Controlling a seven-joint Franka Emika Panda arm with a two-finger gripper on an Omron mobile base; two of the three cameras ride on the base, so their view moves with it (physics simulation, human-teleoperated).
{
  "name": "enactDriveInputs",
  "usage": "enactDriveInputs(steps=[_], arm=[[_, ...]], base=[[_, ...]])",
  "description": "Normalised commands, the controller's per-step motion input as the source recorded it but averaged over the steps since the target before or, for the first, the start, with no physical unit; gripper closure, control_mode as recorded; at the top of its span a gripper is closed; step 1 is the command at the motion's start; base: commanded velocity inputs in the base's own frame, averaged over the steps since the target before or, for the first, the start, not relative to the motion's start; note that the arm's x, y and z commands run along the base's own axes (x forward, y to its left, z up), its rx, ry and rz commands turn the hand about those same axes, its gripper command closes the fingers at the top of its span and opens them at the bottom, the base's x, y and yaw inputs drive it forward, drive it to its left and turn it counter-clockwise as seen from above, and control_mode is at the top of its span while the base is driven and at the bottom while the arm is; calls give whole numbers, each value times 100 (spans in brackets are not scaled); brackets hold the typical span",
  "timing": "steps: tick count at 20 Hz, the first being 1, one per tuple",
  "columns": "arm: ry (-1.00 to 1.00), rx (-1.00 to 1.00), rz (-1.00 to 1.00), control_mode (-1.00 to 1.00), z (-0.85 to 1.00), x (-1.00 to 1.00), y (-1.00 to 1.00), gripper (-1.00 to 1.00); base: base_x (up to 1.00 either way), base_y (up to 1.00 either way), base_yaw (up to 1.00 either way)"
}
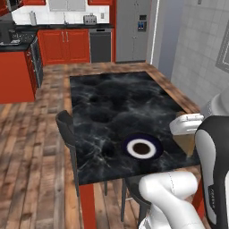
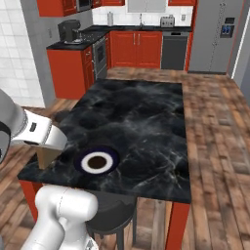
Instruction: Start the toaster. Once the lever pops up, take the bread to the plate on the dining counter.
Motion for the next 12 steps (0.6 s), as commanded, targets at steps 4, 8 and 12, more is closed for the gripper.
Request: enactDriveInputs(steps=[4, 8, 12], arm=[[0, 0, 1, -100, -11, 53, -28, 100], [0, 2, 10, -100, -39, 58, -44, 100], [0, 3, 19, -100, -51, 55, -34, 100]], base=[[0, 0, 0], [0, 0, 0], [0, 0, 0]])
